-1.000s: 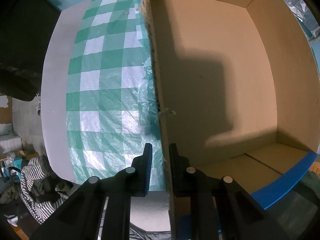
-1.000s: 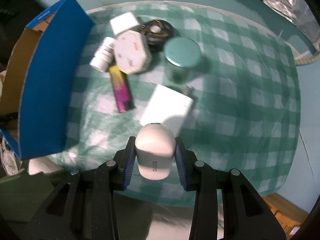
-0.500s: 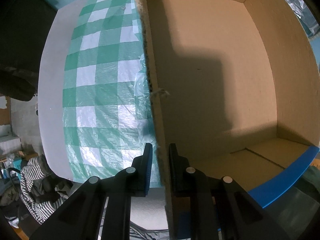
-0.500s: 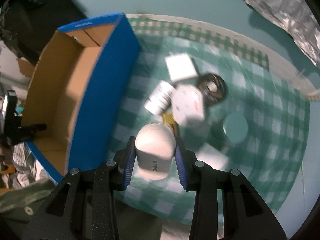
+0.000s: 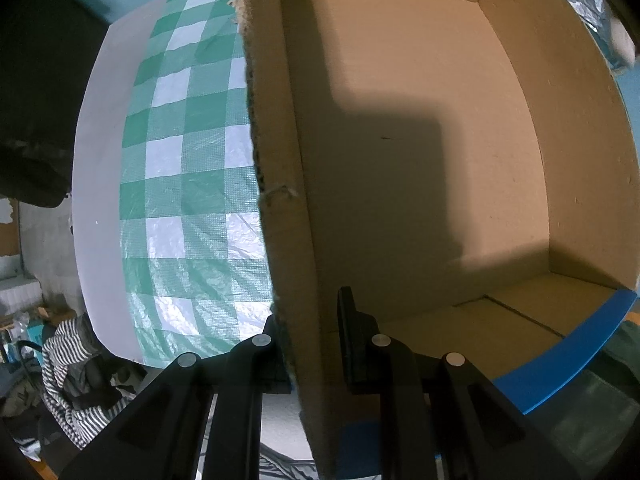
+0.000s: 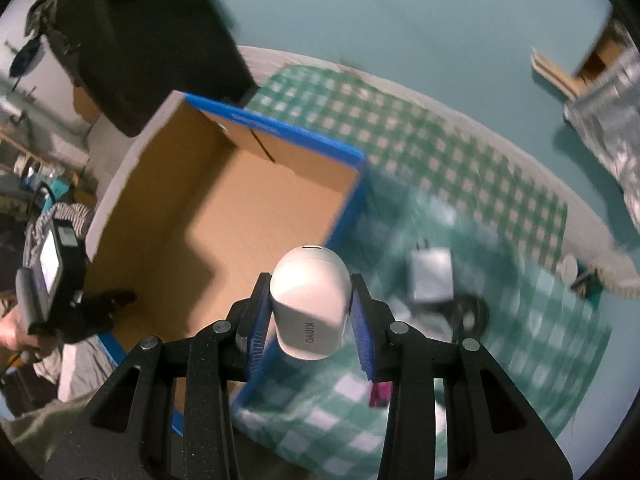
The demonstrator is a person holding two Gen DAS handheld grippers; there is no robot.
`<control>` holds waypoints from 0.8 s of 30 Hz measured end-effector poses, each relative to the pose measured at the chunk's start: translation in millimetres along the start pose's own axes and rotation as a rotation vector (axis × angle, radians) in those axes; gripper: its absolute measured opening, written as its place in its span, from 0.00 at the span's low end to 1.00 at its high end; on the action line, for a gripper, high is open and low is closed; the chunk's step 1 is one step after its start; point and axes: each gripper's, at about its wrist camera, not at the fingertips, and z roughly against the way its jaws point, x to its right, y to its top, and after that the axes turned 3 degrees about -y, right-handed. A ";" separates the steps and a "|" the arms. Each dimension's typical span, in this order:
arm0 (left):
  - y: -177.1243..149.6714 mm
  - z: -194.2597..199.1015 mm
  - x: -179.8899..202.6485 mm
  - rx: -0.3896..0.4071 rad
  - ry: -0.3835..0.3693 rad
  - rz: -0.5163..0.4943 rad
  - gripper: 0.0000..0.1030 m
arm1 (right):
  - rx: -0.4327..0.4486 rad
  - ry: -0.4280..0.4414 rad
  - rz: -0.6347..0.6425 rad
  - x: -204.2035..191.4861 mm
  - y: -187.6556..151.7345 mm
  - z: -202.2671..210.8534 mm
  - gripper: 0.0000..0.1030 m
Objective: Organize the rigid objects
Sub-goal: 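Carry the earbud case with the right gripper into the box and release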
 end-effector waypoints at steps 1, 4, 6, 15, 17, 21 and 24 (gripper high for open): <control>0.1 -0.1 0.0 0.000 0.000 0.001 0.16 | 0.004 0.003 0.013 -4.4 4.7 0.1 0.36; -0.1 -0.3 -0.4 0.001 -0.001 0.001 0.16 | 0.002 0.005 0.059 -17.7 20.4 -6.2 0.36; 0.2 -0.6 -0.6 -0.001 -0.001 0.003 0.16 | -0.018 0.000 0.088 -26.6 30.6 -18.2 0.36; -0.6 -2.7 1.0 -0.007 0.004 0.011 0.16 | -0.148 -0.031 0.140 -38.5 38.4 -74.3 0.36; -0.2 -3.2 2.0 -0.010 0.004 0.010 0.16 | -0.176 -0.043 0.134 -36.8 34.7 -81.7 0.36; -1.7 -5.0 4.6 -0.019 0.013 0.006 0.16 | -0.205 -0.041 0.119 -32.5 27.5 -85.6 0.36; -3.7 -4.9 6.3 -0.020 0.006 0.010 0.16 | -0.214 -0.040 0.107 -30.9 24.2 -83.8 0.36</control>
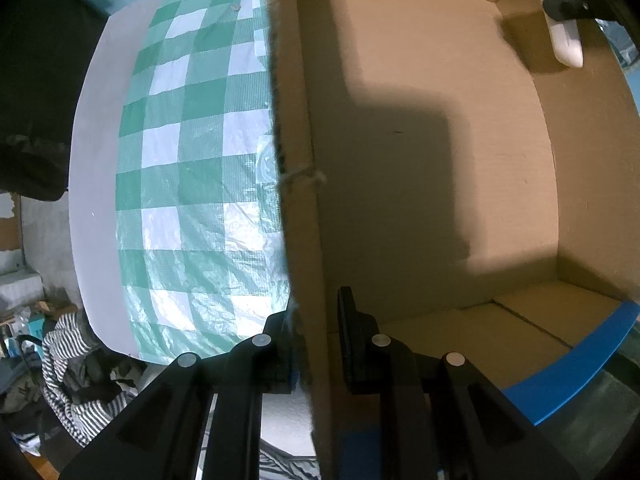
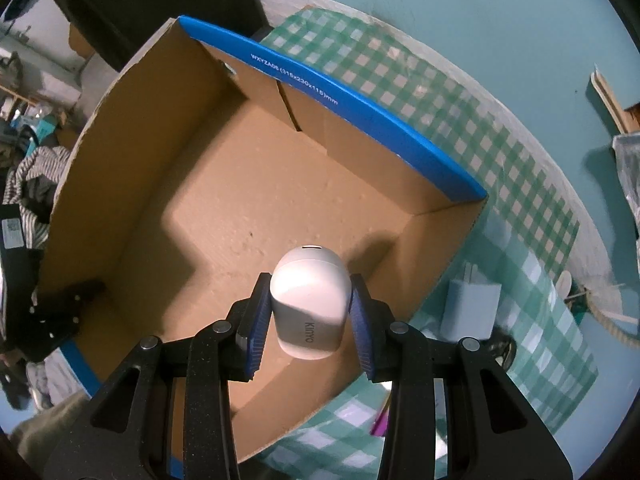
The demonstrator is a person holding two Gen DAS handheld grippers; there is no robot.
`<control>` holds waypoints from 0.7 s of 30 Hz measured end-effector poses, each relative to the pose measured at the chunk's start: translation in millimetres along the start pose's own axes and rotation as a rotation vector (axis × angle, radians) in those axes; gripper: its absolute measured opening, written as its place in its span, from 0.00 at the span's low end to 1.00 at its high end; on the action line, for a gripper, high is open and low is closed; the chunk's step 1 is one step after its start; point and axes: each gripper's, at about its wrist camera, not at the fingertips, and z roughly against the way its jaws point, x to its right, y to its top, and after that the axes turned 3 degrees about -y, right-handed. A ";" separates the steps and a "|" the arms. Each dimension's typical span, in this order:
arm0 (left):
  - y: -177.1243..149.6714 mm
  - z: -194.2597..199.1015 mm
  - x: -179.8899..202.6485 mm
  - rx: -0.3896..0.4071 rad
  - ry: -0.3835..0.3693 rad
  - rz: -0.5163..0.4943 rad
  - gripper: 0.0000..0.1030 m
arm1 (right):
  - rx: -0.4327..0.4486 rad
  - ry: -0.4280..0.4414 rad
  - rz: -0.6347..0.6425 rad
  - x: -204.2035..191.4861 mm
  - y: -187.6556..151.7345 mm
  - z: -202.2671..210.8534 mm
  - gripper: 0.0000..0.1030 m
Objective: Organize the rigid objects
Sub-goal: 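Carry the earbud case with the right gripper into the box and release, then move the right gripper back over the teal round tin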
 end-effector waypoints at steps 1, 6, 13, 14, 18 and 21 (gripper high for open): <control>-0.3 0.2 -0.2 -0.001 -0.003 0.002 0.16 | 0.002 0.000 -0.002 -0.6 -0.2 0.4 0.36; -0.3 1.6 1.3 -0.002 0.002 -0.005 0.16 | 0.018 0.002 -0.028 1.9 -0.5 1.7 0.36; -1.0 3.3 6.9 0.000 0.008 -0.007 0.16 | 0.083 -0.012 -0.050 5.8 3.6 13.7 0.44; -1.3 3.6 6.9 0.001 0.009 -0.008 0.16 | 0.090 -0.013 -0.052 7.1 3.1 15.5 0.46; -2.7 4.1 6.3 0.002 0.007 -0.006 0.16 | 0.130 -0.017 -0.072 9.8 0.7 31.4 0.55; -3.2 4.1 4.8 0.005 0.010 -0.005 0.16 | 0.148 -0.019 -0.078 11.9 -2.8 44.2 0.55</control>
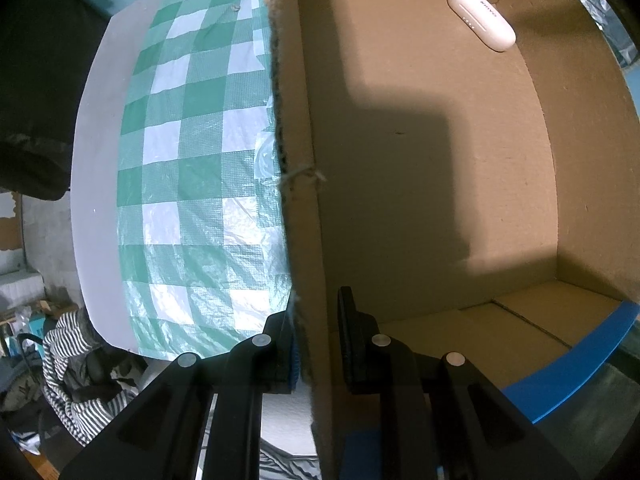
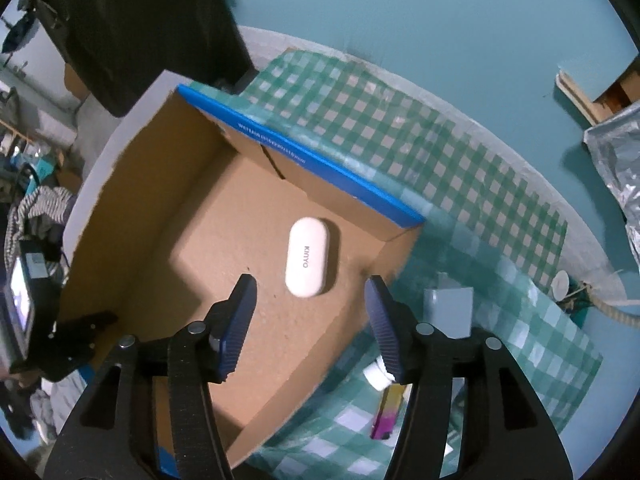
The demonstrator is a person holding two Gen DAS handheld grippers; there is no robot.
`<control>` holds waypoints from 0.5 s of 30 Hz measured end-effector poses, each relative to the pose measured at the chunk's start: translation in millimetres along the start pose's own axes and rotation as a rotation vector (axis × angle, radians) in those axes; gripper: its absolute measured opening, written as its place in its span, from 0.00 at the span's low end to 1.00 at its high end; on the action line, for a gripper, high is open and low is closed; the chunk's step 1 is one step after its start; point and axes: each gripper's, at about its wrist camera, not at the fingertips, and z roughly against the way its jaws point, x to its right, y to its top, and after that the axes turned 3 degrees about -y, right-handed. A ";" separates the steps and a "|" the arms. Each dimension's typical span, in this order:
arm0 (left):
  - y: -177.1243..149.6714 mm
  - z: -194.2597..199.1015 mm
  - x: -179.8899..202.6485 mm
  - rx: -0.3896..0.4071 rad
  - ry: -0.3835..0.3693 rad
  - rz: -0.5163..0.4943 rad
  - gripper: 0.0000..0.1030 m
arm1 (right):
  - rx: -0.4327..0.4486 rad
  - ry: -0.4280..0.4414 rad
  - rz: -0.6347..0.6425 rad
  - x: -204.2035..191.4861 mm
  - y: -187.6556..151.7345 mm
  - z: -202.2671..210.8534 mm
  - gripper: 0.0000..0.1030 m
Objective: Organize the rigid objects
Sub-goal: 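Move the right gripper back over the teal round tin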
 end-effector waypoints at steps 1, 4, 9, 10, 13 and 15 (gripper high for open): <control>-0.1 0.3 0.5 0.001 0.002 0.000 0.16 | 0.007 -0.002 -0.003 1.1 -0.6 5.7 0.56; -2.9 -1.9 -3.6 0.003 0.004 -0.002 0.16 | 0.023 -0.008 -0.008 5.4 -4.7 17.0 0.56; -1.6 -0.9 -1.8 0.004 0.007 0.000 0.16 | 0.036 -0.023 -0.033 20.4 -15.0 36.5 0.56; -1.7 -1.1 -1.8 0.003 0.006 0.000 0.16 | 0.040 -0.031 -0.040 23.9 -17.2 40.5 0.56; -0.9 -1.8 -0.3 0.001 0.004 0.001 0.16 | 0.046 -0.041 -0.055 32.8 -25.0 49.0 0.56; -0.5 -1.7 0.3 0.001 0.006 -0.002 0.16 | 0.058 -0.054 -0.065 40.2 -32.0 54.9 0.57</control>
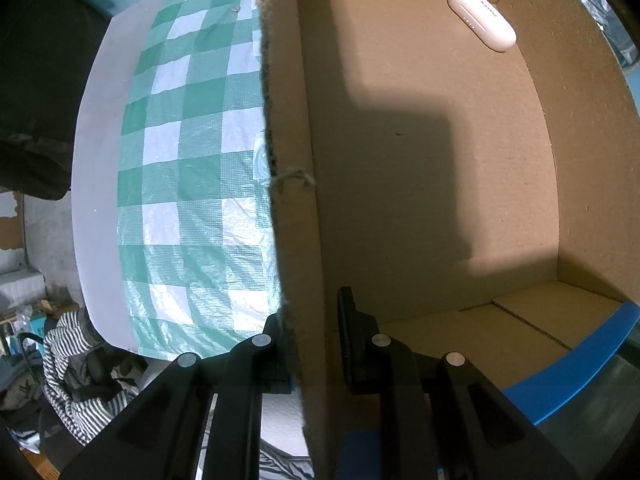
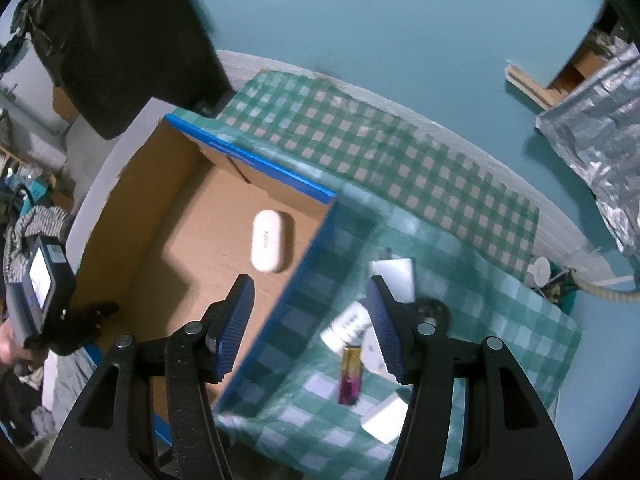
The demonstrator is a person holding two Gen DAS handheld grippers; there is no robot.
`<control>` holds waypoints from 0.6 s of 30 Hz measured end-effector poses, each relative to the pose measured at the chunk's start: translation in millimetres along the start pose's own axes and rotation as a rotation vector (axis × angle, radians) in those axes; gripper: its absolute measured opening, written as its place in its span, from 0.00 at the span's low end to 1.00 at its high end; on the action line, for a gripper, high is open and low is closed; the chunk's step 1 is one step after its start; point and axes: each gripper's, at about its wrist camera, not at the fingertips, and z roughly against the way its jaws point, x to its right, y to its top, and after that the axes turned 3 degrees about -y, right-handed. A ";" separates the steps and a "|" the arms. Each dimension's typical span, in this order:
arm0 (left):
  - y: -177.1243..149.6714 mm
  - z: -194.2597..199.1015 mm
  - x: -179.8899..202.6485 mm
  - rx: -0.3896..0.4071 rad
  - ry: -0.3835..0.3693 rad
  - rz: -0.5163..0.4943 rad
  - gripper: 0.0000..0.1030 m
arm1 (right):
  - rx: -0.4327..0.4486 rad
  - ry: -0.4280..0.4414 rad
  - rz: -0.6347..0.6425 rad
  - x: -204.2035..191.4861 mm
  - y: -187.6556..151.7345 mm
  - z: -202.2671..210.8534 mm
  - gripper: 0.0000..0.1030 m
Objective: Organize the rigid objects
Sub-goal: 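Move the right gripper back over the teal round tin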
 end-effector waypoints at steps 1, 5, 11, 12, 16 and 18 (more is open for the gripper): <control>0.0 0.3 0.3 0.000 0.000 -0.001 0.16 | 0.002 -0.010 -0.007 4.7 -3.7 2.0 0.57; 0.2 0.5 0.6 0.001 -0.001 0.000 0.16 | 0.000 -0.033 -0.038 22.7 -22.4 8.9 0.59; 0.3 -0.2 -1.4 0.001 -0.001 -0.001 0.16 | -0.036 -0.068 -0.108 54.7 -55.6 6.5 0.60; 0.5 -0.3 -1.4 0.000 -0.001 -0.002 0.16 | -0.043 -0.072 -0.122 60.2 -61.0 5.6 0.60; 1.2 -1.0 1.3 0.001 0.001 -0.002 0.16 | -0.070 -0.083 -0.169 77.4 -80.2 -1.3 0.60; 1.3 -1.0 1.7 -0.001 0.002 -0.003 0.16 | -0.078 -0.087 -0.197 88.1 -90.0 -6.6 0.60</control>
